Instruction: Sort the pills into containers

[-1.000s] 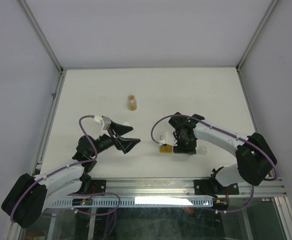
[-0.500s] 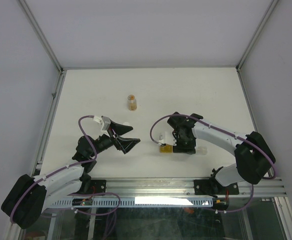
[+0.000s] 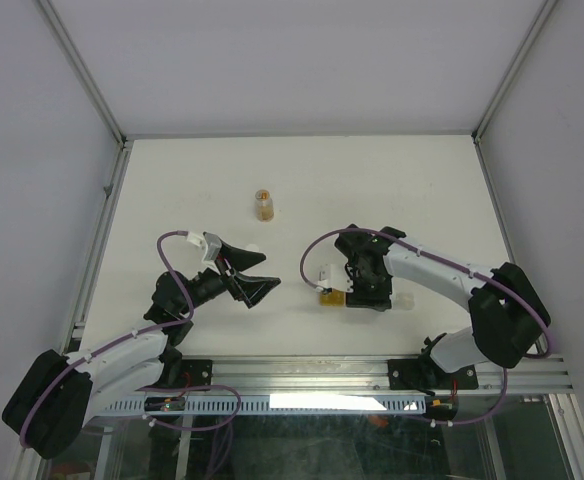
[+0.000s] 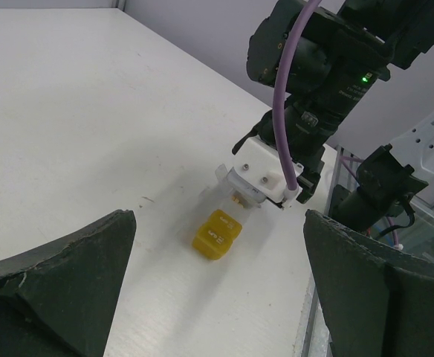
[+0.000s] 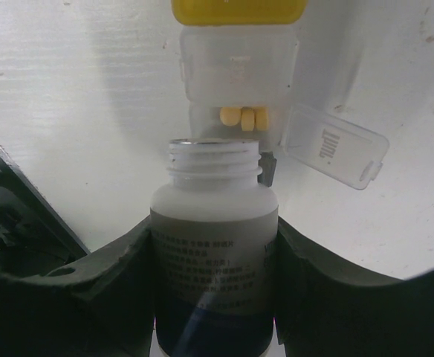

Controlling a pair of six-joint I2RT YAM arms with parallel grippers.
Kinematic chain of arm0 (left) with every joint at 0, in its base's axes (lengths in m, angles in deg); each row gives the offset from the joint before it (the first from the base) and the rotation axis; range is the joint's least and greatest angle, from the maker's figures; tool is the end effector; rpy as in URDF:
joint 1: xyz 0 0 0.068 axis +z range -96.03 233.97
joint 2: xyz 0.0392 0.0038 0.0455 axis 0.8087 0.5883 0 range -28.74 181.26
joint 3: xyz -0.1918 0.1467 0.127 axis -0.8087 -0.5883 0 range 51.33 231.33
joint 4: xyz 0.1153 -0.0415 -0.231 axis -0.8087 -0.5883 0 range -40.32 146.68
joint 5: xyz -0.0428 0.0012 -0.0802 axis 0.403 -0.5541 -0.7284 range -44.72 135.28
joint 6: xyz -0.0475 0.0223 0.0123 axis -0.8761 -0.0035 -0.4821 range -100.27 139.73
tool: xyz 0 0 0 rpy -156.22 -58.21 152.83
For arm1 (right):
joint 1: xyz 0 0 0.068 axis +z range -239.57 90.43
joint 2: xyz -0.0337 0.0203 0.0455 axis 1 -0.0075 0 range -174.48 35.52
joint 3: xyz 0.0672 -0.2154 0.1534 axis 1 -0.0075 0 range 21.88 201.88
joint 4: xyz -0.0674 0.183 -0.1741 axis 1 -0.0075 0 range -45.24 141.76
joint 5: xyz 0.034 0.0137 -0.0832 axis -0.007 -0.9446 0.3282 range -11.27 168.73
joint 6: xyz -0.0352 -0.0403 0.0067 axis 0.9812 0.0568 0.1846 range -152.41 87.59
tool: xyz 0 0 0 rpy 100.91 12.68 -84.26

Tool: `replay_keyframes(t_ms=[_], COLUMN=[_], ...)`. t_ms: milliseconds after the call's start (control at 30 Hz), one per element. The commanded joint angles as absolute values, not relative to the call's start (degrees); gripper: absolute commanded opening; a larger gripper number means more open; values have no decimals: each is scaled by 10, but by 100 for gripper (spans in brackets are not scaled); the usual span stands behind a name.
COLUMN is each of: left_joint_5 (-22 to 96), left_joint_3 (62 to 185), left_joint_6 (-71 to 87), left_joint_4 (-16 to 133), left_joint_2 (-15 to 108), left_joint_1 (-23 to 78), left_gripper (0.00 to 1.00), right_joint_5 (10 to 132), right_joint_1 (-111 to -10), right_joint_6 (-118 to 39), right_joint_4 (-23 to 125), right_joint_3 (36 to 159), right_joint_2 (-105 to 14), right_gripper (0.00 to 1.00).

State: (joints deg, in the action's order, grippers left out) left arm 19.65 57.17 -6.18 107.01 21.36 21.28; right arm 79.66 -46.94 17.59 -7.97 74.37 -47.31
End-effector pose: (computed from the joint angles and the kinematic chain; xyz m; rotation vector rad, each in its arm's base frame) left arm 0.1378 -0.1066 0.1993 0.4790 1.5114 -1.1413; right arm 0.1687 0.1543 0.1938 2.2703 -2.1681 0.0254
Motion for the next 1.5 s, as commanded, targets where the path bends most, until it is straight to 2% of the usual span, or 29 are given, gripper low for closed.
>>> replay_keyframes(t_ms=[0,267,800,1067,1300,1467], left_joint_5=[196,196,197,194,204,241], left_joint_3=[569,568,569,572,580,617], left_joint_6=[-45,-44,-44,-47,-50,-49], left_joint_4=[1085,1075,1075,1079,1062,982], left_joint_2=[208,196,197,202,202,198], left_joint_1=[207,207,208,208,208,207], left_gripper=[99,99,99,99,99,98], right_joint_5=[790,794,738,653,514,423], right_joint_1=[-466,-468,-514,-563,-625,-653], right_joint_6=[173,168,178,194,212,216], right_joint_4=[-81,-66,-29,-2,33,58], right_joint_3=[761,748,703,679,643,629], right_joint_2=[-448,-459,-390,-337,-275,-213], right_gripper=[0,0,0,0,0,0])
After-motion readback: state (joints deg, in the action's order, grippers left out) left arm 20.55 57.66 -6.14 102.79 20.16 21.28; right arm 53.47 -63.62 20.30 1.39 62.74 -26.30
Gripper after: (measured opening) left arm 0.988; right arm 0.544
